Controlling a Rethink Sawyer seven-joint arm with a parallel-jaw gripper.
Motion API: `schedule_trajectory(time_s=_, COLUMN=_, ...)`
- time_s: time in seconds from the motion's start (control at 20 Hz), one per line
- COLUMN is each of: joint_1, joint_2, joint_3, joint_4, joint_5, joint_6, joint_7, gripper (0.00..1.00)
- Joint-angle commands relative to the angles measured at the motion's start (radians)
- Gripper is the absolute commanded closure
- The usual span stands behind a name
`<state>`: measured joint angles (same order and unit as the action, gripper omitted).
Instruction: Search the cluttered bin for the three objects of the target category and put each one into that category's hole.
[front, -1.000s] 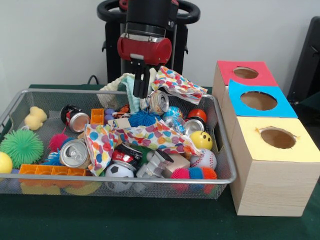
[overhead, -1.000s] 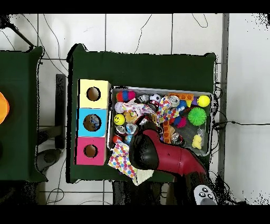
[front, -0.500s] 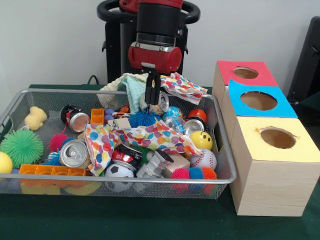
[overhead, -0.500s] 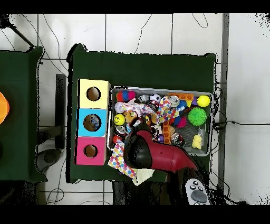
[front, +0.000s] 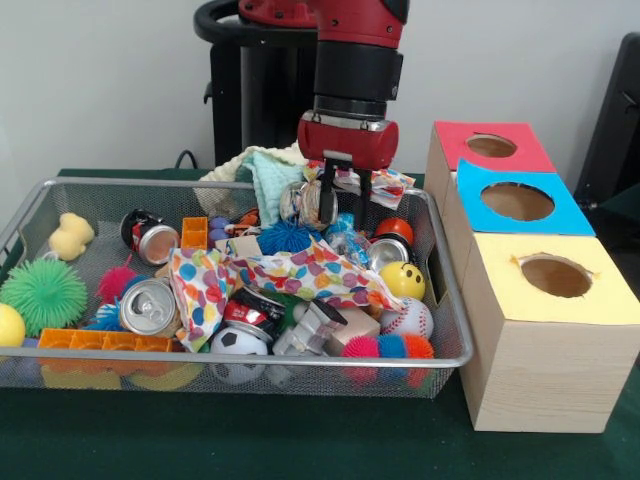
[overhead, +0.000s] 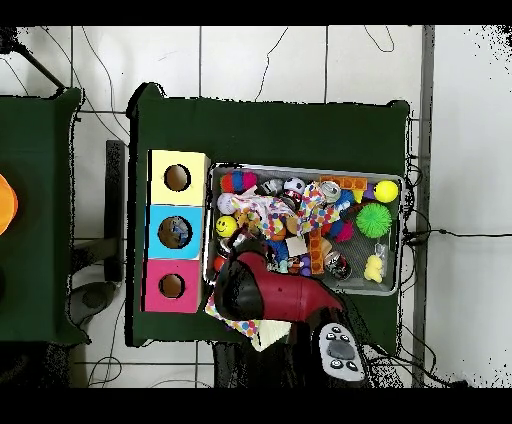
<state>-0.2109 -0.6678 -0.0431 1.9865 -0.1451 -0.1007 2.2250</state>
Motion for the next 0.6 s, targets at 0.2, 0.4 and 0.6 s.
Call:
schedule_trajectory(time_s=0.2, joint_1=-0.050, joint_2=0.050, joint_3=0.024, joint_4=-0.010, joint_5=-0.038, joint_6=0.008, joint_7=0.073, gripper=0.00)
schedule_trajectory(time_s=0.4, joint_1=-0.068, joint_2=0.055, joint_3=0.035, joint_4=-0.014, joint_5=-0.039, joint_6=0.027, joint_7=0.065, gripper=0.00)
schedule_trajectory(time_s=0.6, joint_1=-0.094, joint_2=0.078, joint_3=0.055, joint_4=-0.023, joint_5=-0.032, joint_6=0.032, joint_7=0.068, gripper=0.00)
